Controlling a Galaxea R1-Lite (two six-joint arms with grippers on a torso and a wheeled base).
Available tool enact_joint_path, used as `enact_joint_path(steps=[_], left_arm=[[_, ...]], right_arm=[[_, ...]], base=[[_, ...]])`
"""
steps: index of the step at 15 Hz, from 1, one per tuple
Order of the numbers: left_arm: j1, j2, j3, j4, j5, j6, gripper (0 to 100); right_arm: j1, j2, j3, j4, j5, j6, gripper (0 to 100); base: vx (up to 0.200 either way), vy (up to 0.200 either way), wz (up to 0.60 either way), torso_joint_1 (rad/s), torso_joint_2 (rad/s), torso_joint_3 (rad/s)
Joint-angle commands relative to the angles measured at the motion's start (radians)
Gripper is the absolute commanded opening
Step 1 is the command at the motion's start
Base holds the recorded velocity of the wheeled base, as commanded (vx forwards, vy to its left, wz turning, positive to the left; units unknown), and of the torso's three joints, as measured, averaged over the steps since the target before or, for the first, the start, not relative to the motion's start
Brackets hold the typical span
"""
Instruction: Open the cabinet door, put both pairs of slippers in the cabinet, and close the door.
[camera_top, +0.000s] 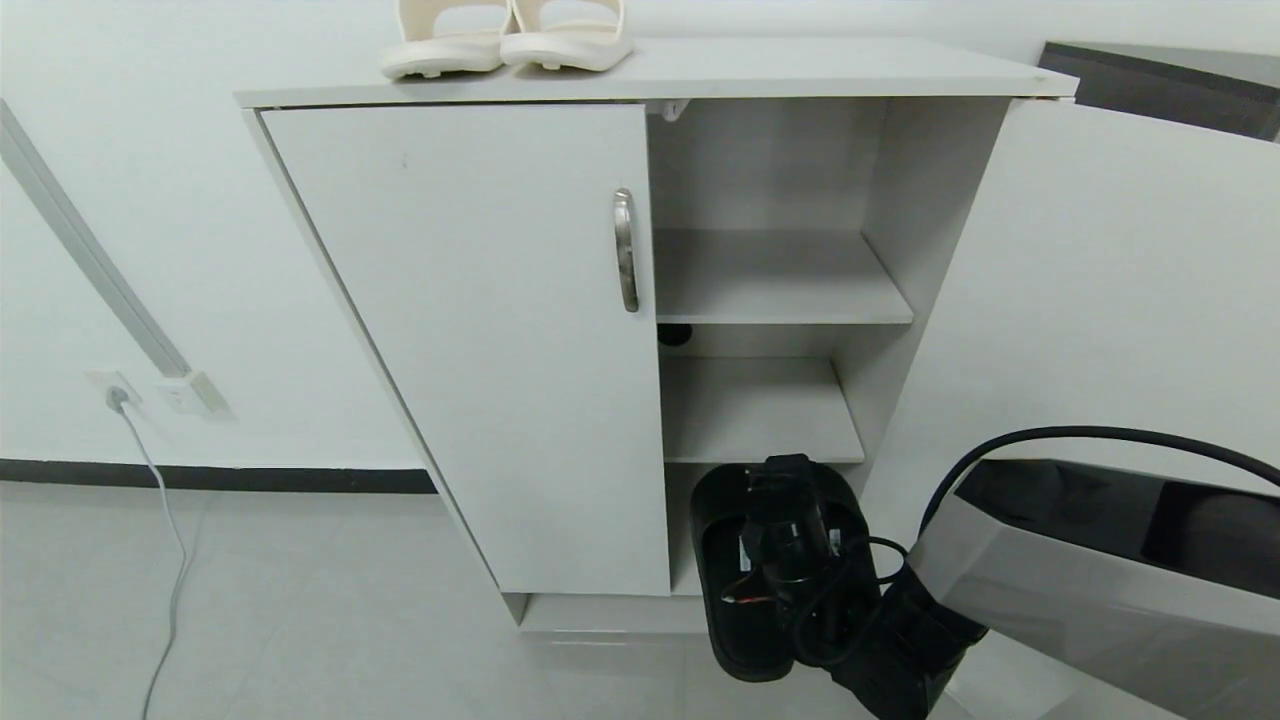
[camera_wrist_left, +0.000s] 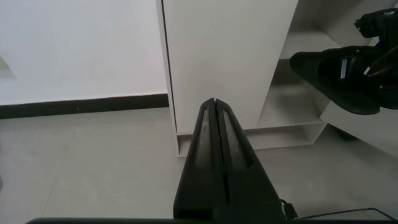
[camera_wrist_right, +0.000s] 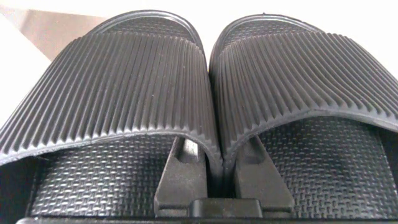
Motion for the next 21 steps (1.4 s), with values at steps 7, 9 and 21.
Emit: enact_joint_path(steps=[7,9,21], left_arm=[[0.0,0.001,0.0,0.0,0.0,-0.002,0],[0.0,0.001,0.0,0.0,0.0,-0.002,0],[0.0,0.001,0.0,0.0,0.0,-0.002,0]], right_arm=[[-0.026,0.069,-0.009,-0.26,-0.005,-0.074,0],[-0.03,0.073,-0.007,-0.287,-0.004,-0.094,0],[-0.033,0.089,-0.009,-0.316,-0.004,-0.095,0]], base=[[0.0,0.0,0.0,0.002,0.0,-0.031],[0.0,0.0,0.0,0.0,0.0,0.0],[0.05,0.0,0.0,0.0,0.0,0.0]])
